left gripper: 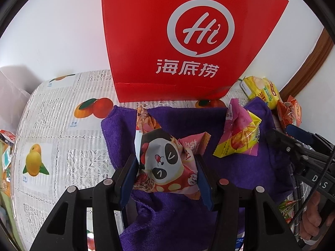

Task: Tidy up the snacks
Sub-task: 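Open the right tool on the towel while the left tool releases the panda bag beside it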

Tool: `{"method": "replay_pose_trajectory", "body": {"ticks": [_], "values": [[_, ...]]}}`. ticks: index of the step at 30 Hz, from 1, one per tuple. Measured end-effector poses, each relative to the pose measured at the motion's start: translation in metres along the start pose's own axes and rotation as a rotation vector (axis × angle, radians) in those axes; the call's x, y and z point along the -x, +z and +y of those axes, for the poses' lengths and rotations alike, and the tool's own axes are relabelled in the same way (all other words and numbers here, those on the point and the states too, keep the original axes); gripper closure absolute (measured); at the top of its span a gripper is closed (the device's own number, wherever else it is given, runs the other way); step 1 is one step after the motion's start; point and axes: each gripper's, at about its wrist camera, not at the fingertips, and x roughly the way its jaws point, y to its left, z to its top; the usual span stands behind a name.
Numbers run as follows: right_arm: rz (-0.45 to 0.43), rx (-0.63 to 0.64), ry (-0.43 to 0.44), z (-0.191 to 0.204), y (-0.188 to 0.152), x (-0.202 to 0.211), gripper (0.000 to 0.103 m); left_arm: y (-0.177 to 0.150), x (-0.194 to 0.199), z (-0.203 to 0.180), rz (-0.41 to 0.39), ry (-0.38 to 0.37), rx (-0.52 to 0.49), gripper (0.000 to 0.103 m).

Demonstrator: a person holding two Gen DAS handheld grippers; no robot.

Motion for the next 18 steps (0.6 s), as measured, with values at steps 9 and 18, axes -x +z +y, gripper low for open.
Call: {"method": "replay_pose_trajectory", "body": {"ticks": [9, 18], "values": [[-0.021, -0.008, 0.014, 0.0018, 0.0014, 0.0081, 0.031, -0.0007, -0.0047, -0.0001, 0.013, 0.005, 0.005, 0.050], [-0.009, -0.021, 0.025, 0.0005, 0.0014, 0.0078, 0.031, -0.0003, -0.0045, -0.0001, 0.012, -0.012, 0.006, 0.050]]}}
